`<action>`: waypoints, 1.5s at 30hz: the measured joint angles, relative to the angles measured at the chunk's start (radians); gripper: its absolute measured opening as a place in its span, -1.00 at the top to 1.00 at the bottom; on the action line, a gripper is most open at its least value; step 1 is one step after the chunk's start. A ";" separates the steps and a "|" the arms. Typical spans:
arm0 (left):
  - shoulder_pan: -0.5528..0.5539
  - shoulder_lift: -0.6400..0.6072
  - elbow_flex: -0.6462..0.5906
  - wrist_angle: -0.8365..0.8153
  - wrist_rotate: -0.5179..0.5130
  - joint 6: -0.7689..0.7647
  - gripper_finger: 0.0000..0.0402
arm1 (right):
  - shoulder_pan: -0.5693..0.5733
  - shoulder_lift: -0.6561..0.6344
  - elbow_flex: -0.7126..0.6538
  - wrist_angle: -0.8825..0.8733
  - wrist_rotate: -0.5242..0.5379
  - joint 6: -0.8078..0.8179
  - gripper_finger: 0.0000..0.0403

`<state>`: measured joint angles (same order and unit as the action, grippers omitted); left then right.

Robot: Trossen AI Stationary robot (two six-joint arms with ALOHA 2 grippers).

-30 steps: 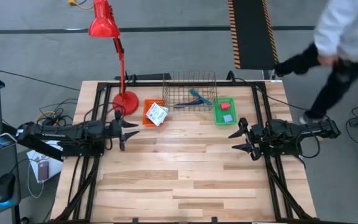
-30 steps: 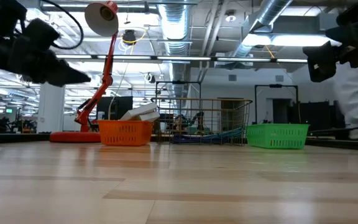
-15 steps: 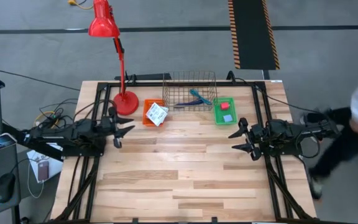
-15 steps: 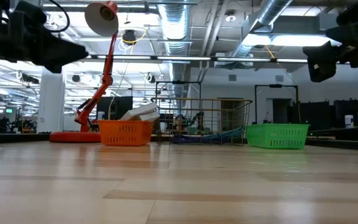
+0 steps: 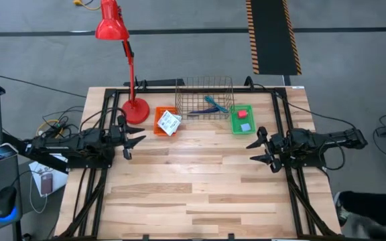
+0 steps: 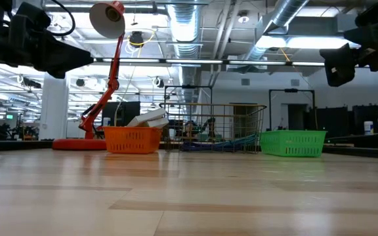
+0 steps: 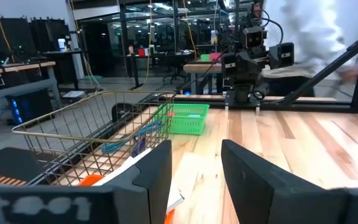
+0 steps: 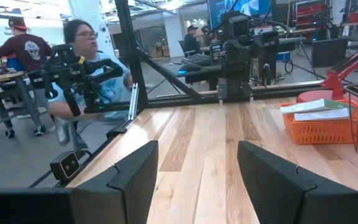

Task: Pick and place items into bin
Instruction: Return to Home Position

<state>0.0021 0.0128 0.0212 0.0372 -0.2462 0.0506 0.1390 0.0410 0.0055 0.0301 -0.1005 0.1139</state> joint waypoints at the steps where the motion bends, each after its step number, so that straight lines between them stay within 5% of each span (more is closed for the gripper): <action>1: 0.000 0.000 0.000 0.000 0.000 -0.006 0.35 | 0.000 0.000 0.000 0.000 0.000 0.000 -0.06; 45: 0.000 0.000 0.000 -0.002 0.000 -0.010 0.35 | 0.000 0.000 0.000 0.000 0.000 0.000 -0.06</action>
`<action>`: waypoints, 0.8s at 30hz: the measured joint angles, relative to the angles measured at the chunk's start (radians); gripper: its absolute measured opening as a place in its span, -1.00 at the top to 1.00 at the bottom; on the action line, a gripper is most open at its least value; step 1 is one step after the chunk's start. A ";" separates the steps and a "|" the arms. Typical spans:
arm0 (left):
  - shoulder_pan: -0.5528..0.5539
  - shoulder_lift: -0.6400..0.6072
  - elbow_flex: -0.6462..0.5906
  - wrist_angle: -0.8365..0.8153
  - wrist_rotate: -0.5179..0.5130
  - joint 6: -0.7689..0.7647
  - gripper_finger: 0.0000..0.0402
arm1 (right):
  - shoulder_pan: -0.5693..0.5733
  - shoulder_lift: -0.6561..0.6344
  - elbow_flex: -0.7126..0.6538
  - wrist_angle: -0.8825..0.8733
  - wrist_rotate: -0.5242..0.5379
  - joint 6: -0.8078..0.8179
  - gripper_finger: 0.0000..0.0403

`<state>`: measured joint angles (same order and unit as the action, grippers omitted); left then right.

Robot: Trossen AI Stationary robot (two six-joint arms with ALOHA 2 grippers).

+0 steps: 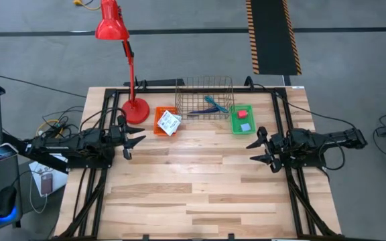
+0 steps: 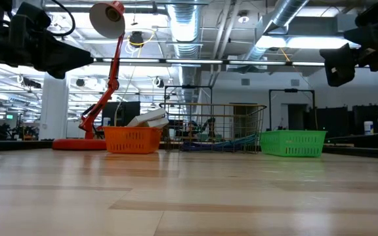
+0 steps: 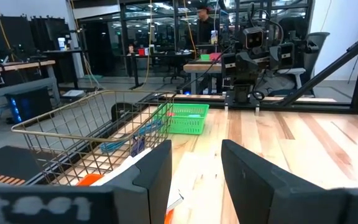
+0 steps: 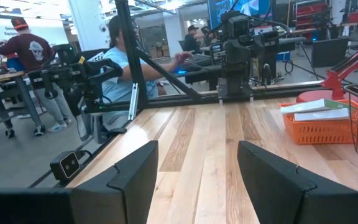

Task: Pick and place items into bin
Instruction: Return to Home Position

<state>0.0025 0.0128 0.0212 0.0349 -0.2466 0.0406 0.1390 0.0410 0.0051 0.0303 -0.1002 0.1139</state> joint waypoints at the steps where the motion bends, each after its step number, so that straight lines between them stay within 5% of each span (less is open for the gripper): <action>1: 0.000 0.000 0.000 0.000 0.000 0.001 0.35 | 0.000 0.000 0.000 0.000 0.000 0.000 -0.06; 24: 0.000 0.000 0.000 0.000 0.000 0.007 0.35 | 0.000 0.000 0.000 0.000 0.000 0.000 -0.06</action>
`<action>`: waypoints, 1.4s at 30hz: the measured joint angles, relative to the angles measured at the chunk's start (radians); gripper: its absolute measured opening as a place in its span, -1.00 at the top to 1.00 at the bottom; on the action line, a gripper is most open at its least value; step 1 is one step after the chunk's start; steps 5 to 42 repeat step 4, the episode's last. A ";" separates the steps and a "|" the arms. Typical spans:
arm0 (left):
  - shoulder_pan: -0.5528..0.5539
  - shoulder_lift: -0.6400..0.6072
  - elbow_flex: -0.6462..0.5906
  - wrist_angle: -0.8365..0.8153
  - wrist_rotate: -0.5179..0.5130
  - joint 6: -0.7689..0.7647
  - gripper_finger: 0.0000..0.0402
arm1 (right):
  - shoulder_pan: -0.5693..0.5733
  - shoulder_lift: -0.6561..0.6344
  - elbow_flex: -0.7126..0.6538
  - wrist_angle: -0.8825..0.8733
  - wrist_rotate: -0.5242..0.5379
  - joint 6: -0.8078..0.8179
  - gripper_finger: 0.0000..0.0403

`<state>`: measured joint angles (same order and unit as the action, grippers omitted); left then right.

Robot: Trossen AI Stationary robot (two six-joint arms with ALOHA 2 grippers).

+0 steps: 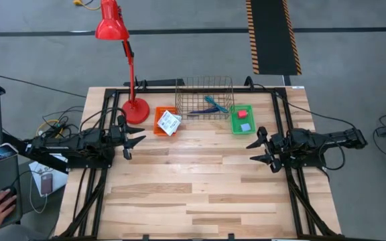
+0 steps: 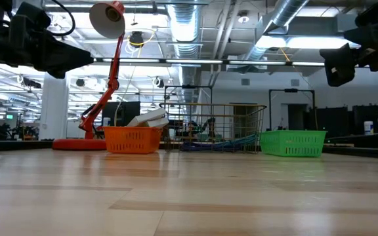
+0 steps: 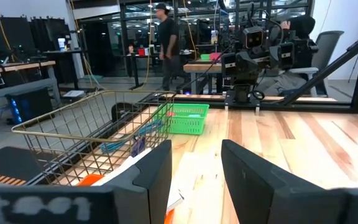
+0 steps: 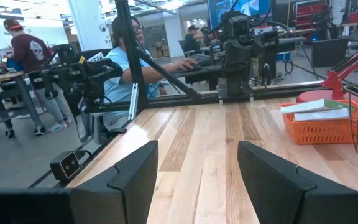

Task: Pick and place items into bin
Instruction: Return to Home Position

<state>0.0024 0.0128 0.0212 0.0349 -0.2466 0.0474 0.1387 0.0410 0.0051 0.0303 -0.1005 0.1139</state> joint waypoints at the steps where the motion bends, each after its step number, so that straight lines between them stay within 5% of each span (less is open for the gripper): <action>1: 0.000 0.000 0.000 0.000 0.000 -0.003 0.35 | 0.000 0.000 0.000 0.000 0.000 0.000 -0.06; 42: 0.000 0.000 0.000 0.000 0.000 0.001 0.35 | 0.000 0.000 0.000 0.000 0.000 0.000 -0.06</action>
